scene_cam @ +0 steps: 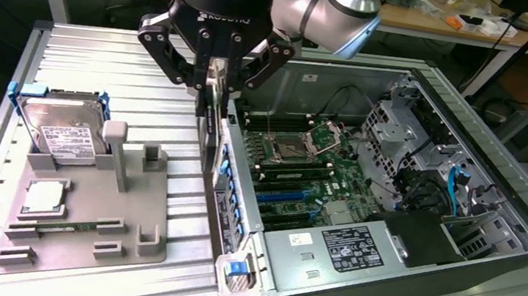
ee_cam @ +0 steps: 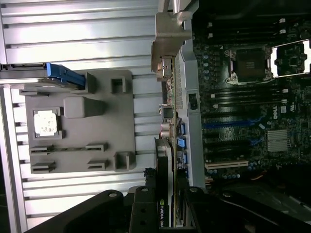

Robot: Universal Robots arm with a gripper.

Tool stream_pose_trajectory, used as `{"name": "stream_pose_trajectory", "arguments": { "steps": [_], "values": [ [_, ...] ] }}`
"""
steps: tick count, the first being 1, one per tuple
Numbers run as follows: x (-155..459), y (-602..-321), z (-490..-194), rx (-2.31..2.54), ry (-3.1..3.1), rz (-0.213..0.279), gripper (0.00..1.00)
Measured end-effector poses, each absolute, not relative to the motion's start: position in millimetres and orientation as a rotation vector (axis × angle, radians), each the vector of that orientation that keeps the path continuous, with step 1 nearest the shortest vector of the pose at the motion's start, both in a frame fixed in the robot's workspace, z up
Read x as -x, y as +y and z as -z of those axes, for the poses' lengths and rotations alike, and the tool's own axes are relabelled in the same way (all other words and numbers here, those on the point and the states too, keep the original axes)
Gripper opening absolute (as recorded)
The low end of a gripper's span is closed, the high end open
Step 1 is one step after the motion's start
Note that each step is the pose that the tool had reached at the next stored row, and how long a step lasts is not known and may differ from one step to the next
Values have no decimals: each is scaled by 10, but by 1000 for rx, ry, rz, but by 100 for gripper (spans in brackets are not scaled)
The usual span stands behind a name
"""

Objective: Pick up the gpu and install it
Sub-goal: 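Pick up the gpu and move the gpu toward the slot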

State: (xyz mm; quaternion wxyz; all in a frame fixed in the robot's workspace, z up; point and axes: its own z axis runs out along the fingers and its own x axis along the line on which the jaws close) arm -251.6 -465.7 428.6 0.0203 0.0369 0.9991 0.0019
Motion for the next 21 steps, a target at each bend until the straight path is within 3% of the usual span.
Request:
{"name": "stream_pose_trajectory", "arguments": {
  "steps": [21],
  "values": [
    [2357, -4657, -4286, -114, 3099, -6, 27]
  ]
}}
